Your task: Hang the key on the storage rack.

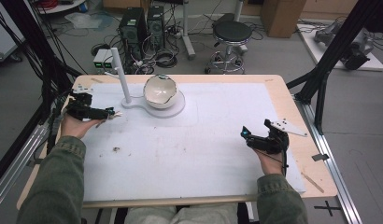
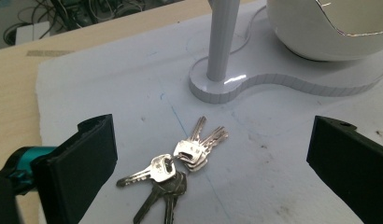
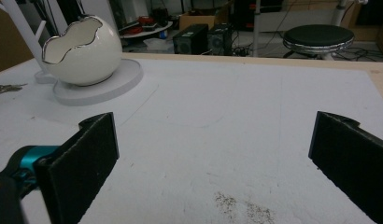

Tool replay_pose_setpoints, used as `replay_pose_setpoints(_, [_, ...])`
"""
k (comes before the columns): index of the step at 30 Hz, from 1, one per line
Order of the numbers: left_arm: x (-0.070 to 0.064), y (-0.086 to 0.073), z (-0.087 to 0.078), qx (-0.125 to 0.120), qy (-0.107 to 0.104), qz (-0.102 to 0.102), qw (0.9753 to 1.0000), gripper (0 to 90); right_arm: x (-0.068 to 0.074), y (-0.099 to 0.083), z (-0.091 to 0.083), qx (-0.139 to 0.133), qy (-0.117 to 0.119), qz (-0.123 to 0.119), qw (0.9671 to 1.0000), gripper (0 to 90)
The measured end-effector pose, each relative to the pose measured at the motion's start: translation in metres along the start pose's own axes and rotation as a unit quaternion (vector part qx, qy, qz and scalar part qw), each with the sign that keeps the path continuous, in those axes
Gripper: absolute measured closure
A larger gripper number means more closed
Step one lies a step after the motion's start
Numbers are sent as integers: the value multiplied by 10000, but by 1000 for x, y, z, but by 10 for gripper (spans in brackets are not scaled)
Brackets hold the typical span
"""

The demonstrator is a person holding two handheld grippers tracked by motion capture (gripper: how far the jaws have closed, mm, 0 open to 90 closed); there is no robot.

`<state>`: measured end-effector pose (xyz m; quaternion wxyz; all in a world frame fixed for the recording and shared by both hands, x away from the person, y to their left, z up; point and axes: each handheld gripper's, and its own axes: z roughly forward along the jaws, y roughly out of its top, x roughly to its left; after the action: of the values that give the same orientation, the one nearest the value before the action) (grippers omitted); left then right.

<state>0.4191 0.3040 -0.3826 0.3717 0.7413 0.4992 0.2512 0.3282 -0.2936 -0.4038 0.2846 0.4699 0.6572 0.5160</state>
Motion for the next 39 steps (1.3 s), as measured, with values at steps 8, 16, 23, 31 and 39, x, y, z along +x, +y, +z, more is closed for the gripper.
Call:
replay_pose_setpoints(8, [9, -4, 9, 251, 3, -52, 9997, 22, 0, 0, 0, 14, -7, 16, 10000, 6])
replay_pose_setpoints(16, [13, -4, 20, 612, -98, -10, 9981, 22, 0, 0, 1, 27, 6, -12, 10000, 5])
replay_pose_setpoints(23, [13, 4, 32, 871, -74, 177, 9960, 22, 1, 0, 1, 56, 26, -20, 10000, 6])
replay_pose_setpoints(31, [19, 6, 38, 989, -180, 201, 9947, 55, 0, -1, 3, 76, 59, -51, 9999, 6])
replay_pose_setpoints(39, [22, 17, 50, 1295, -202, 388, 9906, 55, 0, -2, 3, 77, 64, -16, 9999, 6])
